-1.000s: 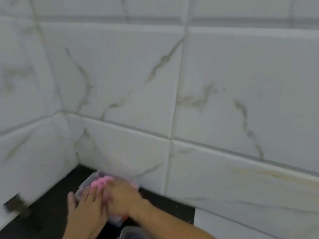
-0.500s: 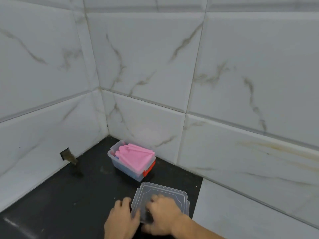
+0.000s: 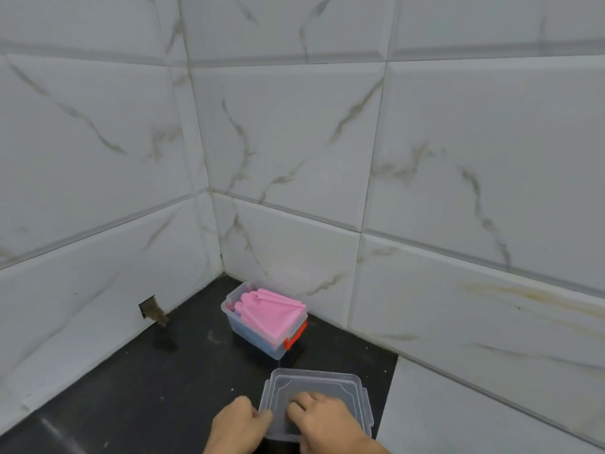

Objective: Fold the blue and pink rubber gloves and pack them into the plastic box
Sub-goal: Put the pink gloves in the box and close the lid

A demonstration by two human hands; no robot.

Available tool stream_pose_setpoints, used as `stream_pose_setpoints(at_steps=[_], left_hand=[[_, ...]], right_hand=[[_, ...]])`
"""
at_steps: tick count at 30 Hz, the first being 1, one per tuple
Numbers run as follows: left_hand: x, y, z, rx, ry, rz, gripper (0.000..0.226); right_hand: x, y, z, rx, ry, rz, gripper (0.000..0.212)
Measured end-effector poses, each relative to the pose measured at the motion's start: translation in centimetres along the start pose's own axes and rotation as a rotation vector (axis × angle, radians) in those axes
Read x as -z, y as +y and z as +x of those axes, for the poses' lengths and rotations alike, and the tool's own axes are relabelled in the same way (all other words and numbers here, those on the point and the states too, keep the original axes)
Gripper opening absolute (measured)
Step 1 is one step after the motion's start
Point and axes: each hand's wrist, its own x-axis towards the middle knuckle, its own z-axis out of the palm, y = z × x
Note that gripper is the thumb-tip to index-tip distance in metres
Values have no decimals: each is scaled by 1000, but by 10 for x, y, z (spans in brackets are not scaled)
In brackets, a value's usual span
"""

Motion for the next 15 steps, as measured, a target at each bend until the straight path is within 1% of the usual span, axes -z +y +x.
stream_pose_setpoints(at_steps=[2, 3, 4, 6, 7, 9, 10, 11, 12, 13, 14, 15], left_hand=[[18, 0, 3, -29, 59, -60, 31], [28, -2, 7, -77, 116, -116, 26], [36, -4, 9, -139, 163, -231, 20], [51, -4, 15, -283, 198, -532, 18], [59, 0, 14, -339, 174, -658, 21], [76, 13, 16, -378, 169, -825, 39], [86, 20, 19, -378, 211, -848, 45], [95, 26, 26, -363, 259, -852, 48], [103, 30, 38, -332, 297, -851, 49], [111, 31, 55, -285, 319, -855, 49], [119, 33, 73, -249, 327, -870, 49], [127, 34, 92, -215, 333, -874, 48]], right_hand=[[15, 5, -6, 24, 140, -31, 32], [31, 3, -11, 37, 175, 49, 24], [44, 3, -12, 38, 232, 109, 16], [79, 2, -9, -6, 339, 380, 10], [96, 3, -3, -39, 368, 525, 7], [118, 11, 21, -101, 319, 748, 1], [127, 17, 34, -141, 310, 784, 8], [130, 26, 48, -182, 320, 770, 22], [130, 36, 61, -232, 329, 732, 36], [128, 47, 72, -275, 343, 687, 44], [125, 57, 81, -315, 356, 665, 46], [121, 66, 89, -344, 378, 667, 44]])
